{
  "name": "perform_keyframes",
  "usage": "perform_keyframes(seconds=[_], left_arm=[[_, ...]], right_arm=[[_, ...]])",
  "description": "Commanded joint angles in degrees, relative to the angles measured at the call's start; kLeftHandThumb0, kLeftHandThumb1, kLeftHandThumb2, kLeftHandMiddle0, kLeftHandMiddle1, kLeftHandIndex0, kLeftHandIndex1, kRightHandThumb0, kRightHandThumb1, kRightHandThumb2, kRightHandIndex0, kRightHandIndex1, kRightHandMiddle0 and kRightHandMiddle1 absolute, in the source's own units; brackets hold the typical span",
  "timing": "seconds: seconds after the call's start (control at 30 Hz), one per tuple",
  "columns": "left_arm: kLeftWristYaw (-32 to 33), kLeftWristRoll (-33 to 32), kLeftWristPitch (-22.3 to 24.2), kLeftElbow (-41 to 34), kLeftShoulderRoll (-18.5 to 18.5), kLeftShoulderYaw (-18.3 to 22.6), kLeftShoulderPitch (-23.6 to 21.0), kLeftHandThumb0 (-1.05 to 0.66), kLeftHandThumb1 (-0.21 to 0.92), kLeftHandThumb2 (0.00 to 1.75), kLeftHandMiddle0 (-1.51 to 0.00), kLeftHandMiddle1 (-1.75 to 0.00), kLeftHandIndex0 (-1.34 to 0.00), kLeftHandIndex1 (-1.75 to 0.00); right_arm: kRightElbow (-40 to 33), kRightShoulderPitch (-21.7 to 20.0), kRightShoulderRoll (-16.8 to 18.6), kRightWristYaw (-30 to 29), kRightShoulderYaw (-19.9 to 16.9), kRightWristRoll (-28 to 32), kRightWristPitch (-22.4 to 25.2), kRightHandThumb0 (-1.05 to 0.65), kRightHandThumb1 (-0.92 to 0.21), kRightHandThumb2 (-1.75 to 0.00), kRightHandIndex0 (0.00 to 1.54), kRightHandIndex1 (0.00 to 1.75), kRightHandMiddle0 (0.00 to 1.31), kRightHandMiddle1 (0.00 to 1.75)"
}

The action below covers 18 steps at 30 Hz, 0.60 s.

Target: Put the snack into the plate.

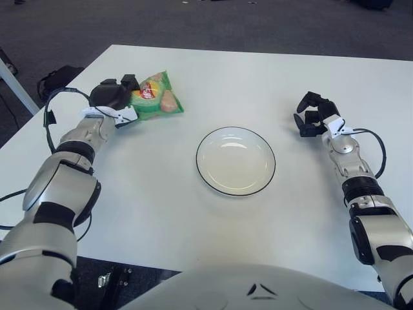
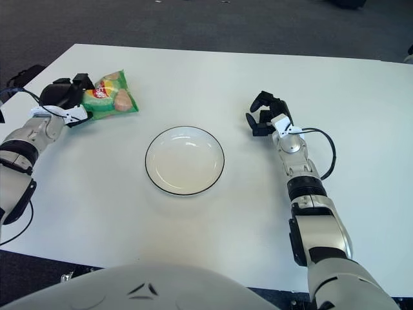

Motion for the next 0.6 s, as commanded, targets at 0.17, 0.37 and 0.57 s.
perform_keyframes(seconds=[0.17,0.37,0.57], left_arm=[[4.13,2.01,-4.10,-2.18,0.64,-0.56,-3.20,0.00,0.07,1.56,-0.83,-1.63,-0.57,-1.75],[4.60,-0.19,-7.89,-4.06,1.01,1.82,-3.01,0.00,0.07,1.57,-0.83,-1.64,-0.57,-1.75],[5.28,-7.30,-12.41,-9.04,-0.91,9.05,-2.03,0.00,0.04,1.61,-0.85,-1.66,-0.59,-1.75]], right_arm=[[2.46,4.88,1.44,1.72,2.67,-3.05,5.69,-0.48,-0.33,-1.30,1.12,1.75,0.60,1.75],[2.56,4.57,1.54,1.67,2.85,-3.66,5.96,-0.48,-0.32,-1.31,1.13,1.75,0.61,1.75],[3.11,4.13,1.44,1.72,3.36,-4.23,5.54,-0.49,-0.30,-1.33,1.13,1.75,0.63,1.75]])
